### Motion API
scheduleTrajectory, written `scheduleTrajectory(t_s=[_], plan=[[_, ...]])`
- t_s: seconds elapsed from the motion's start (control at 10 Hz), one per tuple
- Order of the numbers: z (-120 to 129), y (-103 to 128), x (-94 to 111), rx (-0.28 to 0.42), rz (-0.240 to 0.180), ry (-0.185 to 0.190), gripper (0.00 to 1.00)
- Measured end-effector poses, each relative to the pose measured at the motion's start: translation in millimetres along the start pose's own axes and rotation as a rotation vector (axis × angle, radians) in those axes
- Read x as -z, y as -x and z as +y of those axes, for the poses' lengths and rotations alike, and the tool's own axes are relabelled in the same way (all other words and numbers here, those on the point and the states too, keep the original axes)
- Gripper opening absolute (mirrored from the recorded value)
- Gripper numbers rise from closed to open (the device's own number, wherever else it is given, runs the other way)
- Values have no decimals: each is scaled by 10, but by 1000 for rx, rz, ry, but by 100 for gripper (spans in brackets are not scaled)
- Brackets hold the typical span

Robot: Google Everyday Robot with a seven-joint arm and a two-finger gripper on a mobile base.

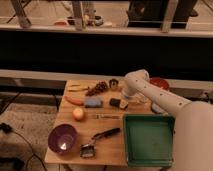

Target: Wipe table surface with eraser

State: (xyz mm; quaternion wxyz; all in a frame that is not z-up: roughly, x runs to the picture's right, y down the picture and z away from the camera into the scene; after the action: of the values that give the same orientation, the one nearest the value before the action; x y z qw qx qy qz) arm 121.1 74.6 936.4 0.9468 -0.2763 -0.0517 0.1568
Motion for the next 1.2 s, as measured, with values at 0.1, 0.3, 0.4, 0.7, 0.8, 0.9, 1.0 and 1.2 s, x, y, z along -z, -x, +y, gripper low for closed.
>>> scheduleTrajectory(t_s=[0.1, 0.3, 0.4, 0.7, 0.8, 0.9, 1.0, 1.2], plan=[[-25, 13, -25, 12, 5, -1, 0], [-67, -43, -39, 13, 17, -2, 1], [-86, -79, -44, 13, 32, -1, 7], [-74, -95, -23, 0, 37, 7, 35], [-38, -111, -11, -7, 36, 14, 47], [-11, -60, -5, -3, 29, 15, 58], [5, -16, -8, 2, 25, 17, 65], [34, 34, -4, 8, 16, 22, 80]])
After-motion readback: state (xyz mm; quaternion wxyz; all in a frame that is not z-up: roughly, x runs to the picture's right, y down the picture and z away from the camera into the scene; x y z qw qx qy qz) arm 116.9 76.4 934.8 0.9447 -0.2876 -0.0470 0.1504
